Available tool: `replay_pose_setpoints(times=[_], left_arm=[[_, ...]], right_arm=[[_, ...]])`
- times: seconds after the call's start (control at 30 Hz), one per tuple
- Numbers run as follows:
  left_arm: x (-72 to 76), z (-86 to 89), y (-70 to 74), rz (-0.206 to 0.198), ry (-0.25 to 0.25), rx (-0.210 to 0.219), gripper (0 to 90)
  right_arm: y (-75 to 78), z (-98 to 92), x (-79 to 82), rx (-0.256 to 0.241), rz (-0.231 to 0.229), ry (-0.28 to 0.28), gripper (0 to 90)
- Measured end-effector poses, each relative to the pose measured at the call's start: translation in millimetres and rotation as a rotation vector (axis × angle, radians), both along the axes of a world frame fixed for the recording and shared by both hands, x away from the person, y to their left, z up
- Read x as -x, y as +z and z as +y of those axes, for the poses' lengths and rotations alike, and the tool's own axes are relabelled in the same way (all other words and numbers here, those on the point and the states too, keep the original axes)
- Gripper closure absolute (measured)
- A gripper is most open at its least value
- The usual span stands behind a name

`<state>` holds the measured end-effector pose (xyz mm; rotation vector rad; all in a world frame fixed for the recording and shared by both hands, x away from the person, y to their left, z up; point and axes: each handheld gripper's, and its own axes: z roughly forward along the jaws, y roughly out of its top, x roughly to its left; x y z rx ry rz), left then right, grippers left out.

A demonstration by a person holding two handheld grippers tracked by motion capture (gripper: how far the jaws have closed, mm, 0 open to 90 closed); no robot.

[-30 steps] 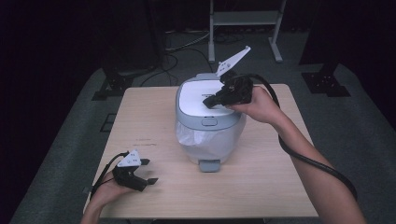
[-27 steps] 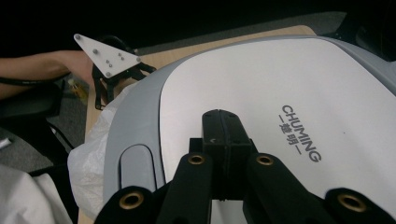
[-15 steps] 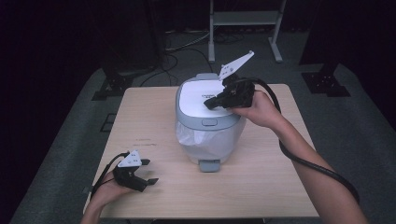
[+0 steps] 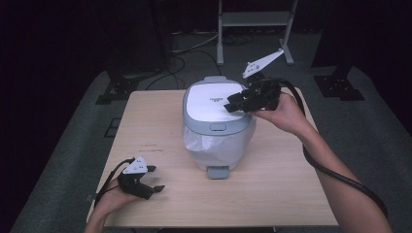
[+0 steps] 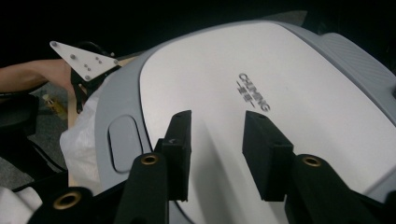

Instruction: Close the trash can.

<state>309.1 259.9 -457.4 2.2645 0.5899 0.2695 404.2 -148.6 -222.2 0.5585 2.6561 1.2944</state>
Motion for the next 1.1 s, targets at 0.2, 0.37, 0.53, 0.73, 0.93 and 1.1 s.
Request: replay_pose_setpoints(times=[0.2,0.37,0.53,0.73,0.93,1.1], left_arm=[[1.0,-0.9,0.9,-0.004,-0.002,-0.003,17.2],[0.1,-1.3,0.0,-0.001,-0.003,-0.003,17.2],[0.8,-1.9,-0.1,-0.002,-0.002,-0.005,17.1],[1.4,-2.3,0.0,0.001,0.0,-0.005,17.1],[1.0,-2.7,-0.3,0.001,-0.003,-0.01,17.1],[0.7,-1.9,-0.1,-0.001,0.012,-0.009,13.9]], right_arm=[[-3.6,-17.4,5.3,0.001,0.018,-0.031,53.9],[-4.1,-32.7,9.1,-0.013,0.018,-0.062,52.1],[-4.6,-46.7,12.7,-0.008,0.017,-0.095,50.0],[-10.7,-59.0,16.2,-0.003,0.023,-0.121,48.1],[-20.3,-70.4,19.6,-0.008,0.03,-0.14,45.8],[-26.3,-80.0,22.5,-0.013,0.037,-0.162,43.6]])
